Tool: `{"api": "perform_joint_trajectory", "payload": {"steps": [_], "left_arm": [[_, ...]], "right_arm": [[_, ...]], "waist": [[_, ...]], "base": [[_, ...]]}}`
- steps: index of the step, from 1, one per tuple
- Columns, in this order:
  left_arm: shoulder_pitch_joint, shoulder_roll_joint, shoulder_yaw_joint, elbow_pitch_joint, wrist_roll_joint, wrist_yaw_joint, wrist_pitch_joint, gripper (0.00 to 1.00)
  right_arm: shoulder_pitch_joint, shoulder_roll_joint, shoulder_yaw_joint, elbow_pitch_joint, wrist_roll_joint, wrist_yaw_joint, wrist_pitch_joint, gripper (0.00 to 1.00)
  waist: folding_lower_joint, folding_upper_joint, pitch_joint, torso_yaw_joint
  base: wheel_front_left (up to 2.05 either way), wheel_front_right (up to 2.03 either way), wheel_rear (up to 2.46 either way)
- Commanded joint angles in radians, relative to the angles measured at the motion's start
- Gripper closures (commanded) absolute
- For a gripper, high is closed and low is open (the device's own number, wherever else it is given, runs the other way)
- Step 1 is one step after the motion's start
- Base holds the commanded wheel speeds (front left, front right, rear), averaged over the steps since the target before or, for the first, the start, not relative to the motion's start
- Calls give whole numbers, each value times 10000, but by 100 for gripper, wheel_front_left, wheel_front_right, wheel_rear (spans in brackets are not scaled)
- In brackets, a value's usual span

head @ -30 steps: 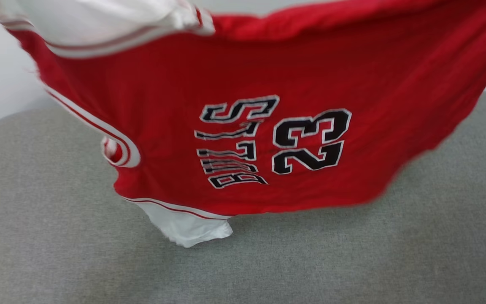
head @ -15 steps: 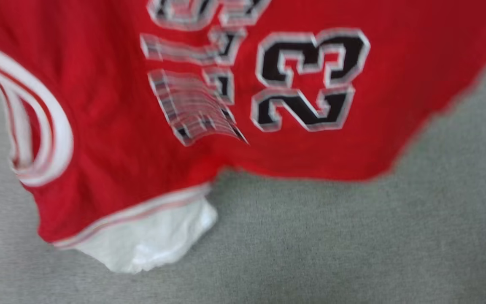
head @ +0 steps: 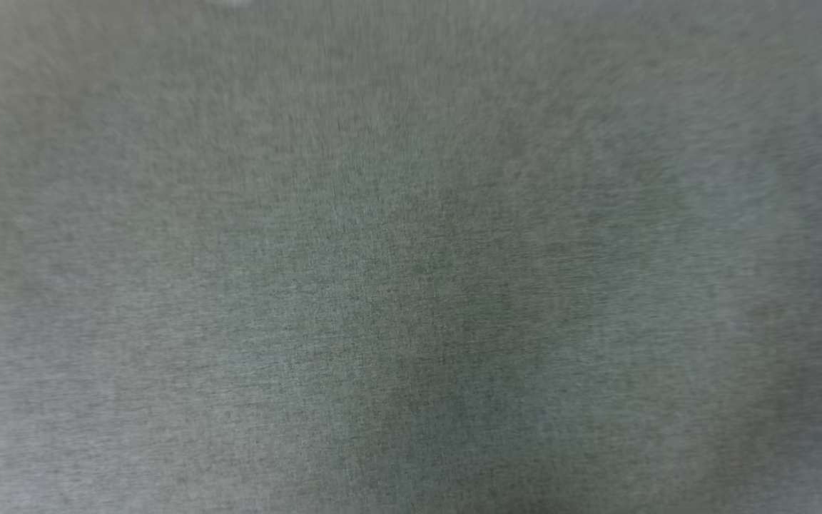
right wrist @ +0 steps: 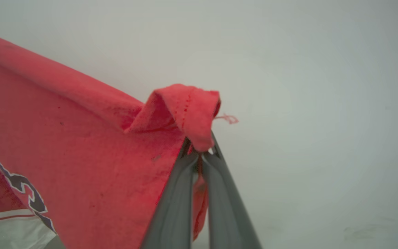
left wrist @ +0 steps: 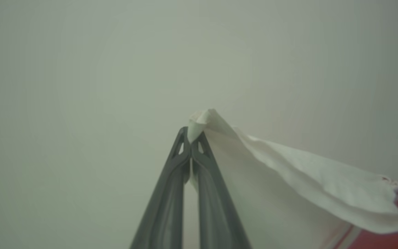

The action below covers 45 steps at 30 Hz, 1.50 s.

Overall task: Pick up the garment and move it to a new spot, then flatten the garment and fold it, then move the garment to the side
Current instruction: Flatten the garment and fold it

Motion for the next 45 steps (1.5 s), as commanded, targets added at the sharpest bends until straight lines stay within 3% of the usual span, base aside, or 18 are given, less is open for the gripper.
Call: {"api": "perform_joint_trajectory", "payload": {"steps": [1, 10, 16, 23, 34, 45], "left_arm": [[-446, -163, -41, 466, 106, -38, -284, 100], [-1068, -1005, -688, 2773, 330, -404, -1507, 100], [468, -1459, -1184, 3484, 134, -575, -2184, 100], [3530, -1811, -1728, 3376, -283, -483, -2459, 100], [9171, -1597, -2210, 1603, -1379, 241, -1828, 100], [13656, -313, -2425, -697, -2483, 1044, -523, 100]], "right_arm": [[-446, 7, 71, 411, -181, -11, -357, 100], [-1208, -26, 898, 2322, -1006, -9, -2311, 100], [-222, 134, 1740, 3317, -1135, -9, -3274, 100], [1633, -85, 2739, 4010, -722, -9, -3922, 100], [5231, -1260, 4480, 4054, 840, -9, -4329, 100], [8493, -2556, 5092, 3232, 2793, -9, -4376, 100]], "waist": [[-3, -1, 680, 88], [-3, -1, 1230, 476], [-3, -1, 1077, 776], [-3, -1, 255, 1171], [-3, -1, -1965, 1711], [-3, -1, -3858, 2188]], "base": [[0, 0, 0], [0, 0, 0], [0, 0, 0], [0, 0, 0], [0, 0, 0], [0, 0, 0]]}}
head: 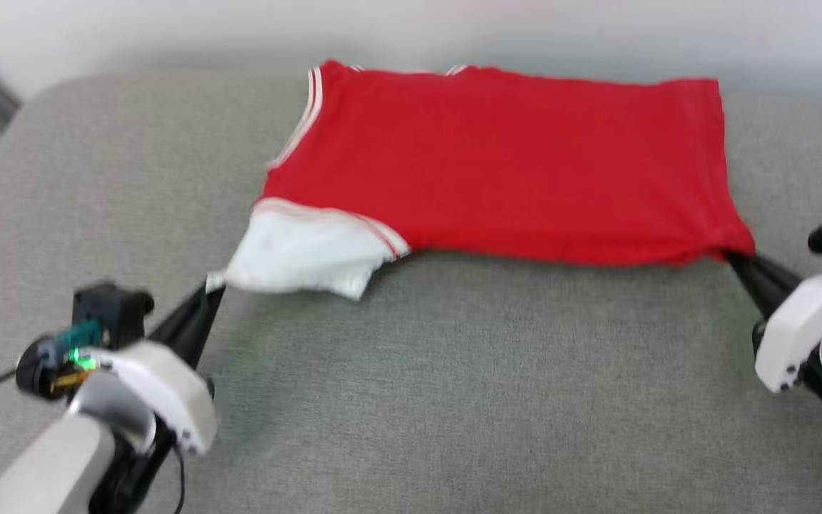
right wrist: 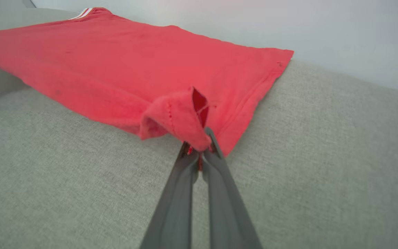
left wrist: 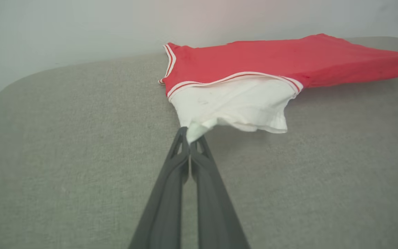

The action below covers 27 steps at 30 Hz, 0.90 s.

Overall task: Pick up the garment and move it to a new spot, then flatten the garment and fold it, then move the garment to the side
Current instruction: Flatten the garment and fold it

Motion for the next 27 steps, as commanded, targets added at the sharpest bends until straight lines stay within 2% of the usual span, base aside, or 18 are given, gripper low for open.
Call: {"api": "perform_joint_trajectory", "payload": {"steps": [1, 8, 16, 22, 27], "left_arm": [[317, 184, -4, -188, 15, 107, 74, 100], [2461, 1130, -315, -2202, -260, 782, 858, 100], [4437, 1940, -584, -3831, -1426, 1327, 2201, 100], [5441, 2561, -884, -4585, -2281, 1416, 3203, 100], [5510, 2907, -882, -4933, -2246, 1474, 3423, 100]], "right_arm": [[310, -136, 10, -78, 133, -9, 67, 100], [2210, -750, -209, -930, 1133, -9, 545, 100], [4510, -1361, -970, -2307, 2080, -7, 1509, 100], [5962, -1583, -1644, -3446, 2446, -7, 2314, 100], [6560, -1535, -2251, -4307, 2334, -6, 2580, 100]], "waist": [[3, 0, -510, 195], [3, 0, -1307, 250], [3, 0, -1703, 149], [3, 0, -1642, -26], [3, 0, -1481, -197]], "base": [[0, 0, 0], [0, 0, 0], [0, 0, 0], [0, 0, 0], [0, 0, 0]]}}
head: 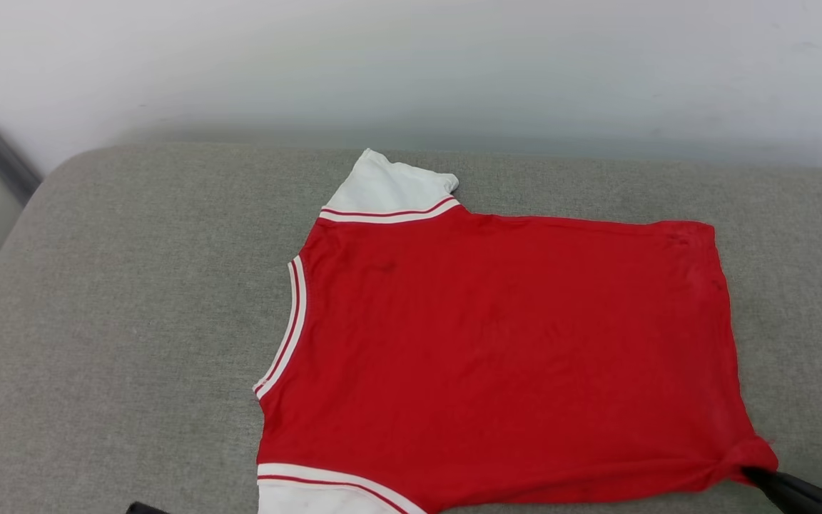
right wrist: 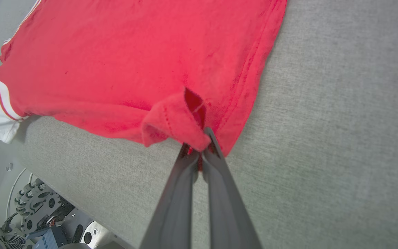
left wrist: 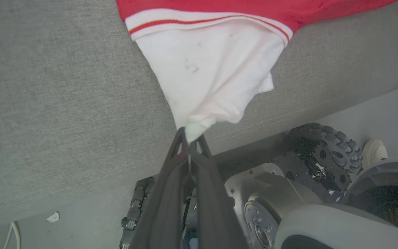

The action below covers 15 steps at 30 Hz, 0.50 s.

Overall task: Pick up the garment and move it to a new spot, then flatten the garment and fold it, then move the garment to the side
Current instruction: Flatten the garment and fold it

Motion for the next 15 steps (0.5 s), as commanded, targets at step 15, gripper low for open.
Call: {"api": "perform_joint_trajectory", "payload": {"steps": [15], "left_arm": [[-2776, -159, 1625, 133, 391, -441, -949, 100]], "right_arm": [[-1058, 603, -1286, -1135, -229, -4, 1197, 100]], "waist": [[2, -1, 1247, -350]], "base": [[0, 0, 0]]}}
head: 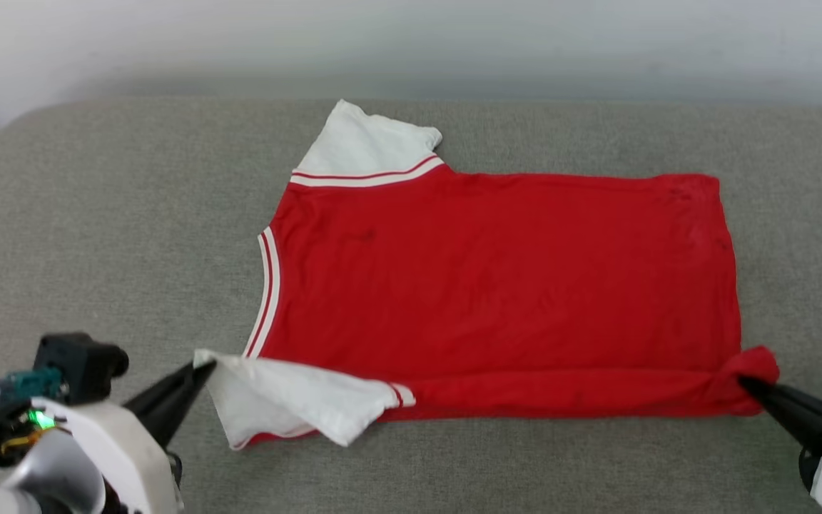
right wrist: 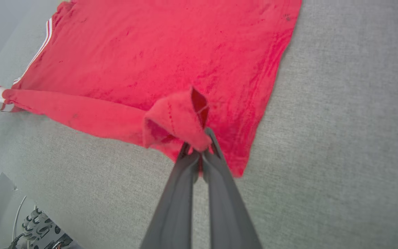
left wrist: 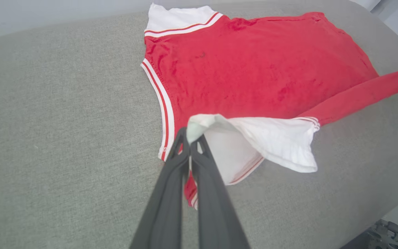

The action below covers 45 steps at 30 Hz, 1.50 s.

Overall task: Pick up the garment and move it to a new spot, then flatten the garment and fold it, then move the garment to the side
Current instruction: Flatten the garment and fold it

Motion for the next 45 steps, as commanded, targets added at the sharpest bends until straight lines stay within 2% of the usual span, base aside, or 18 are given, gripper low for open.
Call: {"api": "perform_joint_trajectory", "payload": {"steps": [1, 13, 24, 25, 26, 27, 30, 36, 42, 45], "left_arm": [[-602, -120, 105, 209, 104, -157, 46, 100], [-3024, -638, -431, 1912, 918, -974, 681, 100], [-4576, -1818, -1150, 4274, 1603, -1638, 470, 100], [-4624, -1902, -1209, 4482, 1623, -1661, 443, 89], [-4680, -1972, -1248, 4683, 1734, -1671, 356, 41], [-4708, -2058, -1270, 4891, 1748, -1637, 296, 0], [-4662, -2345, -1361, 5391, 1844, -1618, 3, 0], [-4177, -2530, -1310, 5819, 1777, -1369, -518, 0], [-3113, -2405, -1255, 5146, 1450, -856, -459, 0], [-2500, -2198, -1397, 4477, 1341, -551, -117, 0]], "right_arm": [[-412, 172, -147, 57, -123, -4, 189, 100], [-2067, 695, 42, 741, -770, -4, 1618, 100], [-3106, 1300, 244, 1587, -1769, -4, 2176, 100], [-3091, 1390, 170, 1770, -1843, -5, 2262, 100], [-3091, 1439, 166, 1878, -1965, -5, 2306, 16], [-3109, 1503, 169, 1933, -2069, -5, 2311, 0], [-3083, 1692, 130, 2041, -2261, -5, 2137, 0], [-2738, 1765, 159, 1976, -2656, -4, 2190, 0], [-2087, 1722, -163, 1552, -3688, -4, 2560, 0], [-1655, 2064, -569, 1149, -4208, -4, 2938, 0]], "waist": [[-1, -1, 428, -87], [-1, -1, 1481, -309], [-1, -1, 1783, -365], [-1, -1, 1747, -365], [-1, -1, 1696, -358], [-1, -1, 1646, -351], [-1, -1, 1443, -318], [-1, -1, 835, -246], [-1, -1, 256, -185], [-1, -1, 145, -185]], "base": [[0, 0, 0], [0, 0, 0], [0, 0, 0], [0, 0, 0], [0, 0, 0], [0, 0, 0], [0, 0, 0], [0, 0, 0], [0, 0, 0], [0, 0, 0]]}}
